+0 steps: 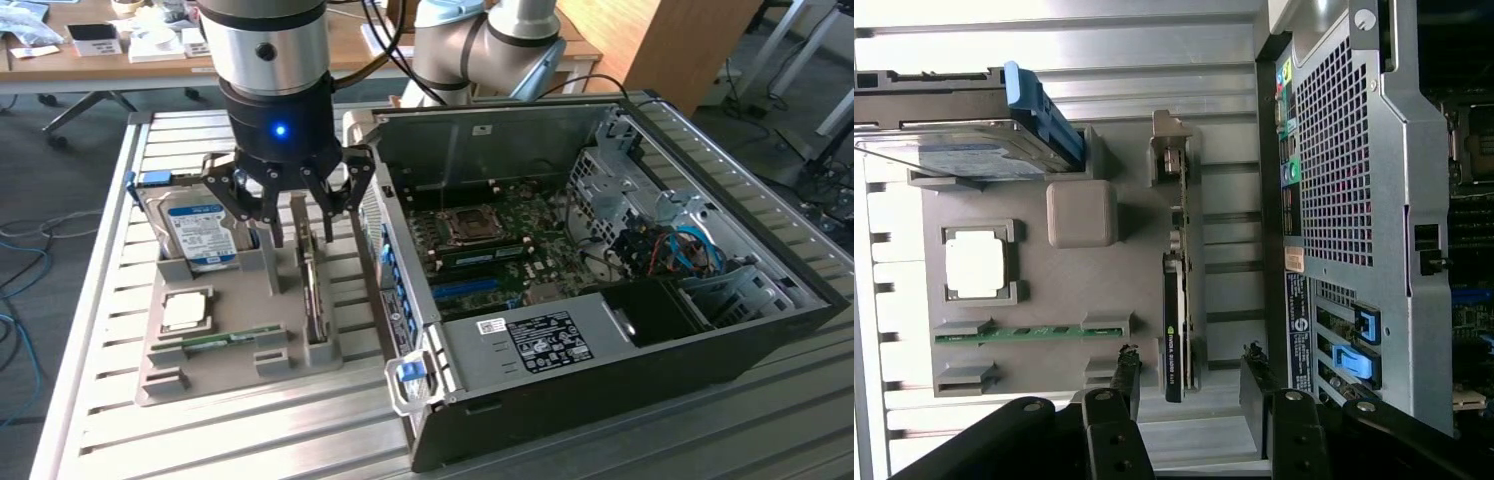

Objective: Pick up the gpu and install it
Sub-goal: 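Pick up the gpu and move the gpu toward the slot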

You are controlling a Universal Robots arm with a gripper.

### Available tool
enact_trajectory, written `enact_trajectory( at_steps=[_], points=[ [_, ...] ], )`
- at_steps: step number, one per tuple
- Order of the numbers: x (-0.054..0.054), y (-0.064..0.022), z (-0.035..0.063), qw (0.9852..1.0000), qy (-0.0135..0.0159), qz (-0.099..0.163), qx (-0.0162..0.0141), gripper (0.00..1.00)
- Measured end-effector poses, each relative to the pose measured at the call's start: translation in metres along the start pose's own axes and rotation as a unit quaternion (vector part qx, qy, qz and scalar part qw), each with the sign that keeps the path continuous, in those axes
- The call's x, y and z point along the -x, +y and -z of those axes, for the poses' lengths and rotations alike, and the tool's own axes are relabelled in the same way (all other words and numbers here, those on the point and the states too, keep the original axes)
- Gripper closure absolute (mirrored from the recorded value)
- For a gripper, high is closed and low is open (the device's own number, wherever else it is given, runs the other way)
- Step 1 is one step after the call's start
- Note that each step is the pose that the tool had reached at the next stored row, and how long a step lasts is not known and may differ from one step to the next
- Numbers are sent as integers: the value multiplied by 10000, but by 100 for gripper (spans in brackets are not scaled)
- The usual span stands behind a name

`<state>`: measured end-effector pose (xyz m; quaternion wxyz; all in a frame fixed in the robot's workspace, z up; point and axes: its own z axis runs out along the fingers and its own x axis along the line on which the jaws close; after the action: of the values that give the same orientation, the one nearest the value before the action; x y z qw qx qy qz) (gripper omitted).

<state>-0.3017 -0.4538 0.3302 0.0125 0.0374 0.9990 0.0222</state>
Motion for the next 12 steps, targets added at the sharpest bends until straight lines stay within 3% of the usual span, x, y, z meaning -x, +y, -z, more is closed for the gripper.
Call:
enact_trajectory(
  at_steps=[12],
  points=[
    [-1,-2,-55,10000,0,0,0,47]
  ],
)
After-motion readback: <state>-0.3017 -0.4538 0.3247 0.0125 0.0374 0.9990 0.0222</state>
